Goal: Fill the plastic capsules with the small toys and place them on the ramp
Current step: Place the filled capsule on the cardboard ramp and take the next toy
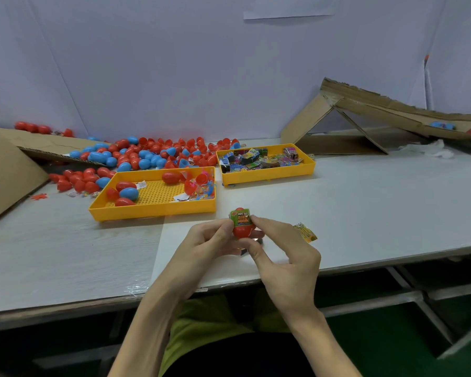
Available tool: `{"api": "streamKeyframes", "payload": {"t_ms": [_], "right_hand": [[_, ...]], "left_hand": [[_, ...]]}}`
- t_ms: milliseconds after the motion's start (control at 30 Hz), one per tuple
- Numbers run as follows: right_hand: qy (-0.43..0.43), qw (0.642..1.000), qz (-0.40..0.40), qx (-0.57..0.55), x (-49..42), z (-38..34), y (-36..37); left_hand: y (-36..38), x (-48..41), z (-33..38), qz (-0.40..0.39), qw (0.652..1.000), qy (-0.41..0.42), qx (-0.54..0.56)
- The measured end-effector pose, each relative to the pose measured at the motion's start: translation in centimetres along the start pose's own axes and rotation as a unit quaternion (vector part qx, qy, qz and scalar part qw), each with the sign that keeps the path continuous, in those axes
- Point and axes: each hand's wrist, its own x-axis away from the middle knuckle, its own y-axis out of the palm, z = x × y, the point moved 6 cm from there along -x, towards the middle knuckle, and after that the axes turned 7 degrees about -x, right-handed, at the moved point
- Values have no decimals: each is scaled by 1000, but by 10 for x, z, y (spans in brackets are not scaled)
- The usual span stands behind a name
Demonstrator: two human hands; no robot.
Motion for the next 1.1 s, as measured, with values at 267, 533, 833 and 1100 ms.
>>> {"api": "streamKeyframes", "payload": {"t_ms": [267, 533, 833, 1100], "right_hand": [[7, 999, -9, 32, 0, 1, 0], [24, 999, -28, 14, 0, -1, 2], [7, 1000, -19, 3, 4, 3, 1], [0, 1000, -14, 12, 3, 1, 0]], "left_hand": [[0, 1, 1, -10, 1000, 0, 13], [-4, 1, 4, 23, 999, 44, 10], [-4, 0, 1, 14, 1000, 21, 4], [-2, 0, 2, 0, 1000, 25, 5]]}}
